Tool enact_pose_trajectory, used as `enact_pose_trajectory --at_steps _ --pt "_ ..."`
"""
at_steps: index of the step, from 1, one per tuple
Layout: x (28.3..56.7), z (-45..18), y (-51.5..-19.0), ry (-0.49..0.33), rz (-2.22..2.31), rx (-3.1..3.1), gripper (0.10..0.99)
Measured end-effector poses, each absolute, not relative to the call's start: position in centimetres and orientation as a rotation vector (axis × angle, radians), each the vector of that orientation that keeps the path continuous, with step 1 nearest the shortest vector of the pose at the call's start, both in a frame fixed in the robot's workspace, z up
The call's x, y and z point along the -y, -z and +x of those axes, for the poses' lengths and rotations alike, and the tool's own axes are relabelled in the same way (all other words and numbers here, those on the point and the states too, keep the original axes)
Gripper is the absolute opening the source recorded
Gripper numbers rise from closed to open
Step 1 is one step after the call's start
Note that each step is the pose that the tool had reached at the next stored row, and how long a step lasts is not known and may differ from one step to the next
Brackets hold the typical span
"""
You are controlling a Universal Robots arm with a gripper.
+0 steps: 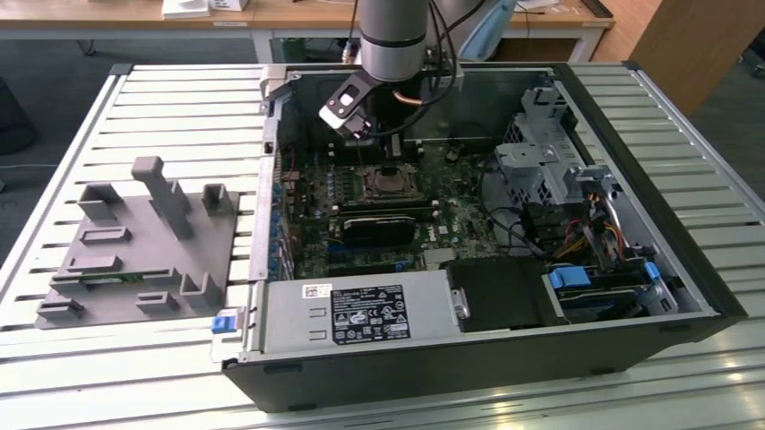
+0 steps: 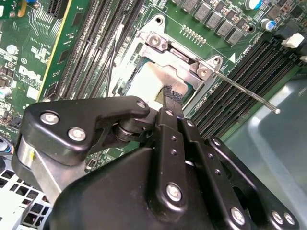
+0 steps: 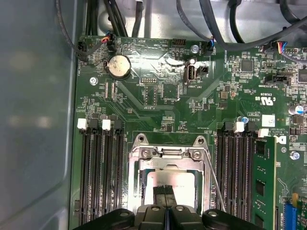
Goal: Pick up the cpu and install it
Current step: 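Install the first cpu locking lever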
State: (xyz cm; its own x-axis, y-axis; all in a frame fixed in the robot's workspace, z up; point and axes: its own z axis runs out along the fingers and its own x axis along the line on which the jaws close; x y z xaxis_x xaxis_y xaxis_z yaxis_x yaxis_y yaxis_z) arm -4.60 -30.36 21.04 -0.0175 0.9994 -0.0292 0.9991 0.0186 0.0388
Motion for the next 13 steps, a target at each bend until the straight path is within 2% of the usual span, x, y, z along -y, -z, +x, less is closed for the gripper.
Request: enact_pose_trajectory --at_steps 13 --pt "30.37 -4.6 -21.25 -0.011 2.168 -2.207 0.106"
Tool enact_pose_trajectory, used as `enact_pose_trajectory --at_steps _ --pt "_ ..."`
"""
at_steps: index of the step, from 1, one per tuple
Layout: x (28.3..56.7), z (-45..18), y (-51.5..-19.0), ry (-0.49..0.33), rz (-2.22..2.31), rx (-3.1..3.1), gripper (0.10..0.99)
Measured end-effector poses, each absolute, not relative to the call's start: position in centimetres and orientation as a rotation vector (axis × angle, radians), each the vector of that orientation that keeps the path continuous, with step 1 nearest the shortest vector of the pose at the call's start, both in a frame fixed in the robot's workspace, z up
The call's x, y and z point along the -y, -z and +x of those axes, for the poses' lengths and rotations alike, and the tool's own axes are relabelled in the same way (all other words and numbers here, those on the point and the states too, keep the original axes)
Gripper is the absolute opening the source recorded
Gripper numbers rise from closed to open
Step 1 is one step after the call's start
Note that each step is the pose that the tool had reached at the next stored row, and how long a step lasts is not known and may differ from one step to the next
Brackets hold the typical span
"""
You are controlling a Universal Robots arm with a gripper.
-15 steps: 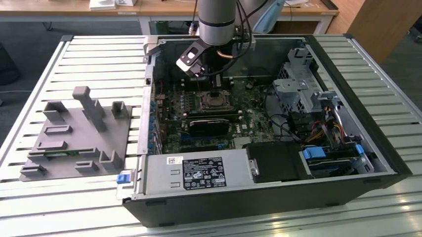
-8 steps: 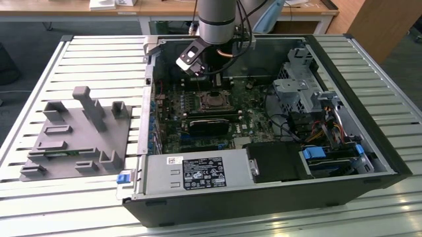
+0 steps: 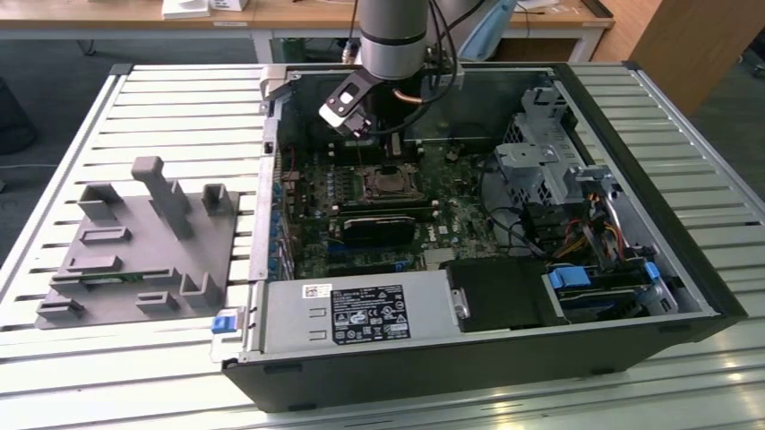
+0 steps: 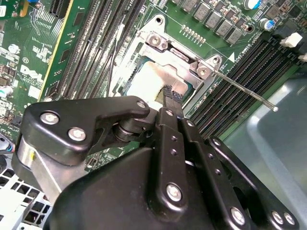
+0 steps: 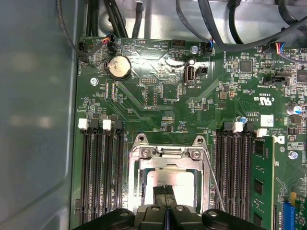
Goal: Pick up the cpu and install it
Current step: 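Install the first cpu locking lever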
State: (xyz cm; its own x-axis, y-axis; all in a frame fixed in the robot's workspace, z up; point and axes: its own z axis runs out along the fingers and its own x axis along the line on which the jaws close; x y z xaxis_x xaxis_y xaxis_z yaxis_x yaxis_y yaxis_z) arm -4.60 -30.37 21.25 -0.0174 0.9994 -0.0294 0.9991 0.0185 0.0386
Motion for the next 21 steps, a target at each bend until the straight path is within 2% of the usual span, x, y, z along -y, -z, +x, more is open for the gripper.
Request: enact_pose_trajectory --at_steps 21 --pt "30.4 -4.6 -23.0 -0.011 2.171 -2.204 0.106"
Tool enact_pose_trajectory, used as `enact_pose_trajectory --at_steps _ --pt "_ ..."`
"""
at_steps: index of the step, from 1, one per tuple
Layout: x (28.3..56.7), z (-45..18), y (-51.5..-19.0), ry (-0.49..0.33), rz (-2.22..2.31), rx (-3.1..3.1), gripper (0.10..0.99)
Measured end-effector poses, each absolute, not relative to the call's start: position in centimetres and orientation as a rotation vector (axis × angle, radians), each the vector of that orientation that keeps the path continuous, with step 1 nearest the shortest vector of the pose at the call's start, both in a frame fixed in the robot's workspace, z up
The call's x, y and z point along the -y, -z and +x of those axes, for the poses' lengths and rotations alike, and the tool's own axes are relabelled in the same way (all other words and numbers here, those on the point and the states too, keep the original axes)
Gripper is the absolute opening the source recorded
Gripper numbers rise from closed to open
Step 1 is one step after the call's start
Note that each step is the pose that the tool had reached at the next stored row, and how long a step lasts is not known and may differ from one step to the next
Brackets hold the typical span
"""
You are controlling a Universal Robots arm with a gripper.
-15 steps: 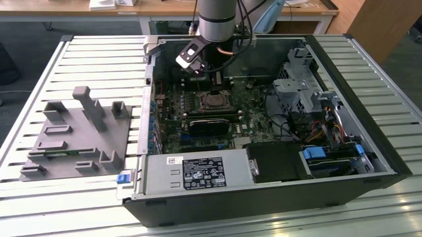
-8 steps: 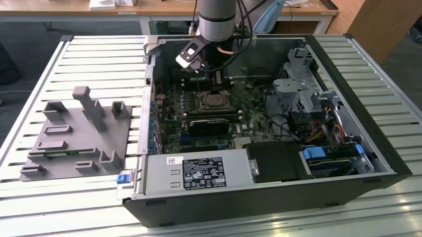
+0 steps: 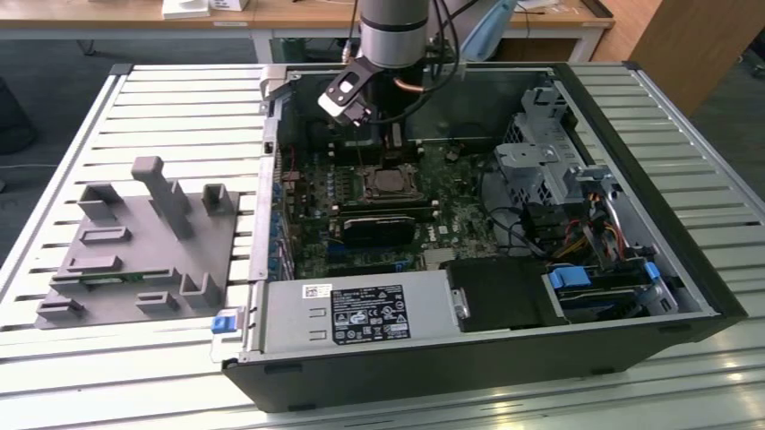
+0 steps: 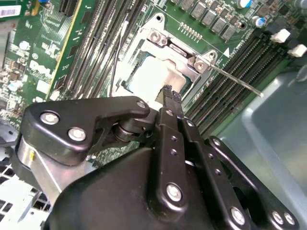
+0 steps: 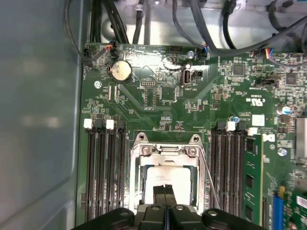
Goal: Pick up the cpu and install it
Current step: 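Install the first cpu locking lever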
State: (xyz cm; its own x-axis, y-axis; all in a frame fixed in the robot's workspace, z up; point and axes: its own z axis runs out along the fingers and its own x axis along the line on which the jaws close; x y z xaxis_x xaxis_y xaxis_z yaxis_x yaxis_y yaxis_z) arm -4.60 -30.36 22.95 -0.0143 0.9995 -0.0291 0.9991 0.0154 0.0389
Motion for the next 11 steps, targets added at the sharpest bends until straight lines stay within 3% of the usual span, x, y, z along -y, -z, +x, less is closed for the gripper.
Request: enact_pose_trajectory --at_steps 11 --pt "30.3 -4.6 -26.4 -0.011 2.171 -2.204 0.106"
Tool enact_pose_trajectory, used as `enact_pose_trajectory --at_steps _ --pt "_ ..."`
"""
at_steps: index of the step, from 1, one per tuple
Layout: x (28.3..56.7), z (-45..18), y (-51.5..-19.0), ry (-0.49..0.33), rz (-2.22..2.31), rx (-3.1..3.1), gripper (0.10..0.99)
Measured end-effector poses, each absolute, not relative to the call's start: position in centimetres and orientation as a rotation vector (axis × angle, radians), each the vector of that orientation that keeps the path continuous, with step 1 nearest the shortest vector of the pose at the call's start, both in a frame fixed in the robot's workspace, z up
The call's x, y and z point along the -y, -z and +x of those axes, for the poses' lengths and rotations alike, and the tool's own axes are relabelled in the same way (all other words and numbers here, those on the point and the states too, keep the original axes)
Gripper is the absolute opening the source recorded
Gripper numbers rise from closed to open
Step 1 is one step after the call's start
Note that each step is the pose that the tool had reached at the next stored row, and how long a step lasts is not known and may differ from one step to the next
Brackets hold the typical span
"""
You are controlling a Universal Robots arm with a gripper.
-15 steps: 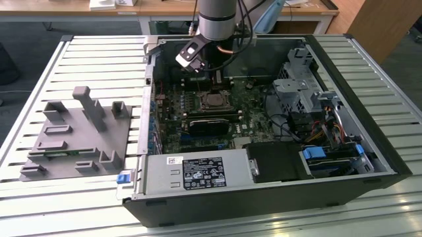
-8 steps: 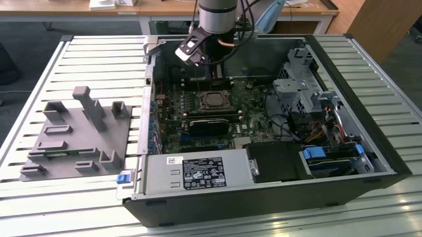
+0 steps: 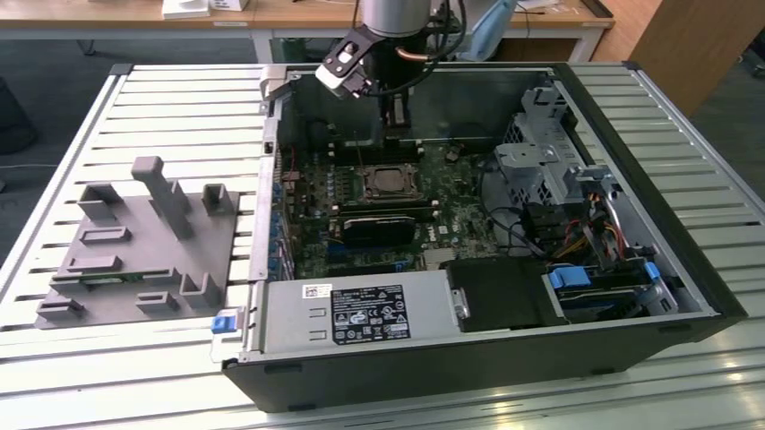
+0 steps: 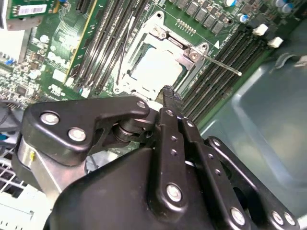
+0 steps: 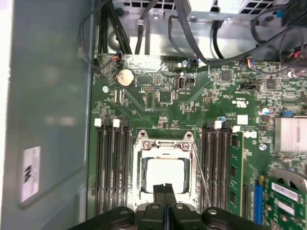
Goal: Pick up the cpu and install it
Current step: 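Install the first cpu locking lever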
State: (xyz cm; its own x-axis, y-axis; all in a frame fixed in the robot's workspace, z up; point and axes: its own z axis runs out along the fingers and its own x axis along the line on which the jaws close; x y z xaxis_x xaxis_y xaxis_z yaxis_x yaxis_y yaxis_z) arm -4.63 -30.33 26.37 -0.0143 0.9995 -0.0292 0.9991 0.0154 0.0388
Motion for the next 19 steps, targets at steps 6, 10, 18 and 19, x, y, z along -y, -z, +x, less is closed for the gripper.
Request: enact_pose_trajectory --at_steps 6,10,18,19 --pt "30.32 -4.64 -26.89 -0.012 2.171 -2.204 0.106" --pt "30.33 -4.65 -26.83 -0.013 2.108 -2.264 0.106" --pt "30.42 -4.86 -26.71 -0.01 2.01 -2.348 0.106" --pt "30.5 -4.89 -26.7 -0.011 2.007 -2.35 0.106"
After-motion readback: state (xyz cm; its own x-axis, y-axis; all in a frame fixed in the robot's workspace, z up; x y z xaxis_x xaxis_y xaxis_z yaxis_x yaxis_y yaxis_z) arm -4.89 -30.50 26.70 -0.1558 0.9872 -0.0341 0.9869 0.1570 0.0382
